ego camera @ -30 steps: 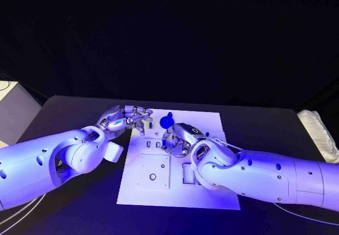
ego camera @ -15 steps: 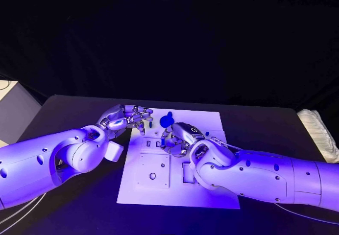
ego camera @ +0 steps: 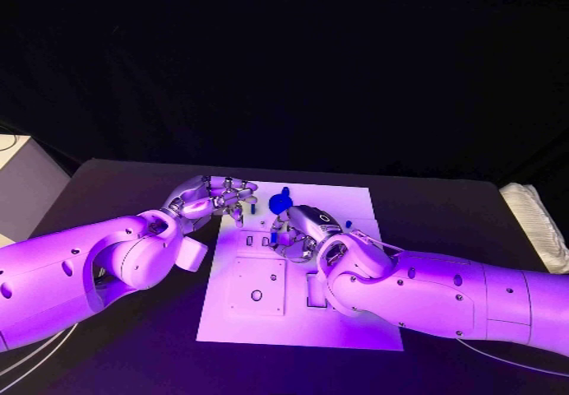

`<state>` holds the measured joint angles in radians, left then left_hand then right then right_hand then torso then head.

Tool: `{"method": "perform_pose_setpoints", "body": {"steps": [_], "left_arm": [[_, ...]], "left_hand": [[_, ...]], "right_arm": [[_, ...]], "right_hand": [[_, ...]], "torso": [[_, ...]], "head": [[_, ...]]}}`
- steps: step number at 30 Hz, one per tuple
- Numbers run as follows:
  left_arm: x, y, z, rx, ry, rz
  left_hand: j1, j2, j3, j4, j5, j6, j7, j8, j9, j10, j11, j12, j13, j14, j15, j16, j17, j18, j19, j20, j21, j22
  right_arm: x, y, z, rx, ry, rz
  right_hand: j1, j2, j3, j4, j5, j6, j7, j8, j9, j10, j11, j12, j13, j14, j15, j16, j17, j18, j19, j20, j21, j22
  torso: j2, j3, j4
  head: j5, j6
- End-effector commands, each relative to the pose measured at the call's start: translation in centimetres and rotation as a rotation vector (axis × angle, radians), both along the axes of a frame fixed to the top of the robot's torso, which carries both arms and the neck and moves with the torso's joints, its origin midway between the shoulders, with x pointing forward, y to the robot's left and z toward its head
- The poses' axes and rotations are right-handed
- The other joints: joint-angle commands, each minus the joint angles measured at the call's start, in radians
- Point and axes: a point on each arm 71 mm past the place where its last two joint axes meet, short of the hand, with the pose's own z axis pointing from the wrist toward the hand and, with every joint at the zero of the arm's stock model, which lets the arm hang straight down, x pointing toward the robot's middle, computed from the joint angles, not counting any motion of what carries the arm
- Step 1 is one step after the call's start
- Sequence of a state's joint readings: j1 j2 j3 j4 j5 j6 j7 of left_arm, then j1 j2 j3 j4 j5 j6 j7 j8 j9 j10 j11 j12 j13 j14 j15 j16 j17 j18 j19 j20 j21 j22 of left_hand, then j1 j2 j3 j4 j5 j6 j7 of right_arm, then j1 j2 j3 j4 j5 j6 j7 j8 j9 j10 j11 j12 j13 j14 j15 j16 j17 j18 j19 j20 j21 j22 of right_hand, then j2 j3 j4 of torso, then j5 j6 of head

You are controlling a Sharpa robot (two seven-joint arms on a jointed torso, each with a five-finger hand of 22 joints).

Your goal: Assemble the parts on the task board

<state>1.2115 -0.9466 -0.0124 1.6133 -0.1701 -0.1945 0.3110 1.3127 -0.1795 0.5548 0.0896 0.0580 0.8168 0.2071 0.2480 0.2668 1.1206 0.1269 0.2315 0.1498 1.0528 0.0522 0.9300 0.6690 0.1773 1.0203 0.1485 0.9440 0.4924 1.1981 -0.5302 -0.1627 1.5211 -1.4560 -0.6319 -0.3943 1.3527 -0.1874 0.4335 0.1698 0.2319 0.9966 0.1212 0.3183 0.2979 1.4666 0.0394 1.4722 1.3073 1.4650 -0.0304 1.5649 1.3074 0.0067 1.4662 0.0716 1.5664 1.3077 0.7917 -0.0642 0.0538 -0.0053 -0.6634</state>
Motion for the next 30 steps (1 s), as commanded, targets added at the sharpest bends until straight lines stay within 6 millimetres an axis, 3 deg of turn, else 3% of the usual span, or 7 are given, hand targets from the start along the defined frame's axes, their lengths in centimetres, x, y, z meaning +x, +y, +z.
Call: {"method": "perform_pose_setpoints", "body": {"steps": [1, 30], "left_arm": [[-0.11, -0.23, 0.04, -0.002, -0.002, -0.021], [-0.15, -0.19, 0.00, 0.000, 0.004, -0.026]], "left_hand": [[-0.010, -0.002, 0.006, 0.001, -0.005, -0.005, -0.001, 0.004, 0.001, -0.009, 0.001, 0.006, 0.001, 0.005, 0.002, 0.005, 0.001, 0.007, 0.003, -0.002, 0.005, 0.001], [-0.011, -0.002, 0.007, 0.002, -0.005, -0.006, 0.000, 0.004, 0.002, -0.012, 0.002, 0.008, 0.002, 0.004, 0.003, 0.007, 0.002, 0.007, 0.002, -0.002, 0.007, 0.002]], "right_arm": [[-0.05, 0.14, -0.05, -0.009, -0.008, 0.009], [-0.02, -0.22, -0.59, -0.019, 0.010, 0.017]], "right_hand": [[-0.007, -0.006, 0.002, -0.005, 0.005, -0.002, -0.006, 0.006, 0.000, 0.018, -0.005, 0.001, 0.168, 0.106, -0.007, 0.006, 0.263, -0.007, 0.105, -0.007, 0.004, 0.263], [-0.022, -0.023, 0.003, -0.008, 0.002, -0.026, 0.002, 0.000, -0.005, 0.012, 0.001, -0.006, 0.163, 0.106, -0.003, 0.006, 0.263, -0.007, 0.105, -0.006, 0.004, 0.263]], "torso": [[0.000, 0.0000, -0.0007], [0.000, 0.0007, -0.0011]], "head": [[0.000, -0.001], [0.000, -0.007]]}}
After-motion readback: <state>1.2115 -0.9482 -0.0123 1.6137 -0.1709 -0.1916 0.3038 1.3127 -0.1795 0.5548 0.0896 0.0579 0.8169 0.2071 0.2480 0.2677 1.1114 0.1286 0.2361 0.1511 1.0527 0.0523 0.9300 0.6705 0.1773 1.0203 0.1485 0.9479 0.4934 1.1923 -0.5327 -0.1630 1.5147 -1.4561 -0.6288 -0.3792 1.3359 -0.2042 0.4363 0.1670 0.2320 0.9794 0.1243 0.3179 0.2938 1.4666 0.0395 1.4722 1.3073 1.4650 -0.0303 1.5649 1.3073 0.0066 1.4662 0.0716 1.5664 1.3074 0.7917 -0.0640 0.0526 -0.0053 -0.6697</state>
